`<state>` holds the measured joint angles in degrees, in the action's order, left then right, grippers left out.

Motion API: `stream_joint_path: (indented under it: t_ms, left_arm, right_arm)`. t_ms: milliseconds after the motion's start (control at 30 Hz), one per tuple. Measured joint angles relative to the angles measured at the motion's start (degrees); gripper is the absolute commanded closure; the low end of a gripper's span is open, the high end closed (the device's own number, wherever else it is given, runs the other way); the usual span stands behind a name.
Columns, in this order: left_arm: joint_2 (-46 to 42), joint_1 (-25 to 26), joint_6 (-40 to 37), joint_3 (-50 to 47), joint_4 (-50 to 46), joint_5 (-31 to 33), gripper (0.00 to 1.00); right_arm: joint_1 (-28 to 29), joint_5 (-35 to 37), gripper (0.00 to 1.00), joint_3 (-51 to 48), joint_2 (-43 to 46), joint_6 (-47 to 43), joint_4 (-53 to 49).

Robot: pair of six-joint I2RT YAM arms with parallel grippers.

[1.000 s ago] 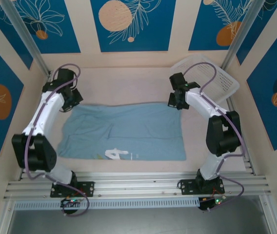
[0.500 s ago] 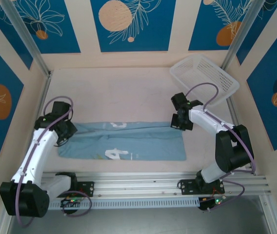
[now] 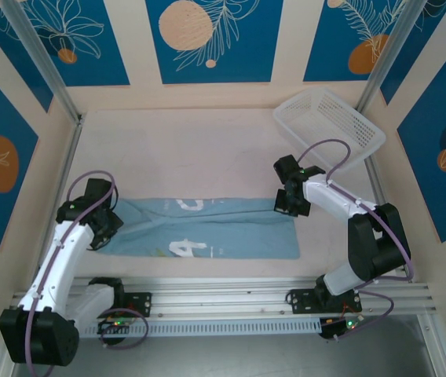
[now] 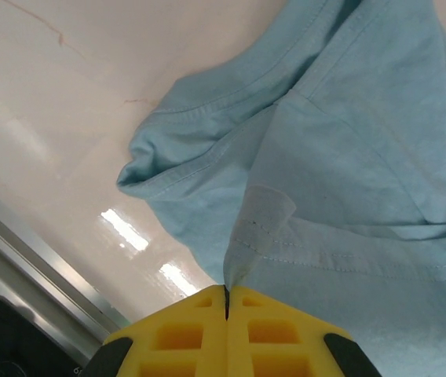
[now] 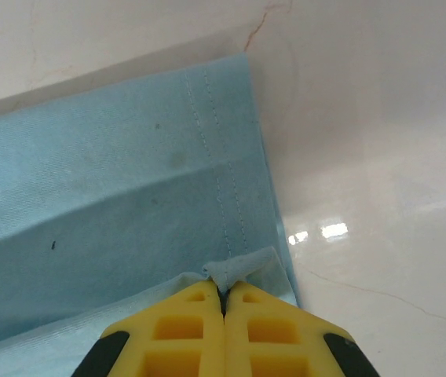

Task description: Fold and stack the t-shirts

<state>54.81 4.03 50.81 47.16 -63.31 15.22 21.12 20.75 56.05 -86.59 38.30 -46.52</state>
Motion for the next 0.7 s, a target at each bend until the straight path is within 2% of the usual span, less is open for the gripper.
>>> stream_joint_path:
  t_ms: [533,567,667,700]
  left_arm:
    - [-0.76,0.0,3.61,-3.34,-1.18,0.92,1.0]
    - [-0.76,0.0,4.07,-3.69,-1.29,0.92,1.0]
    - [-1.03,0.0,4.9,-4.31,-1.75,0.92,1.0]
    - [-1.22,0.0,5.09,-4.44,-1.79,0.92,0.96]
  right_arm:
    - [1.53,1.16,0.99,-1.84,2.34,3.5,-3.28]
    - [1.53,1.29,0.94,-1.9,2.8,3.76,-3.61]
    - [1.6,1.33,0.72,-1.95,4.66,5.42,-4.83]
    - [1.57,1.46,0.64,-1.97,5.46,5.95,-5.55]
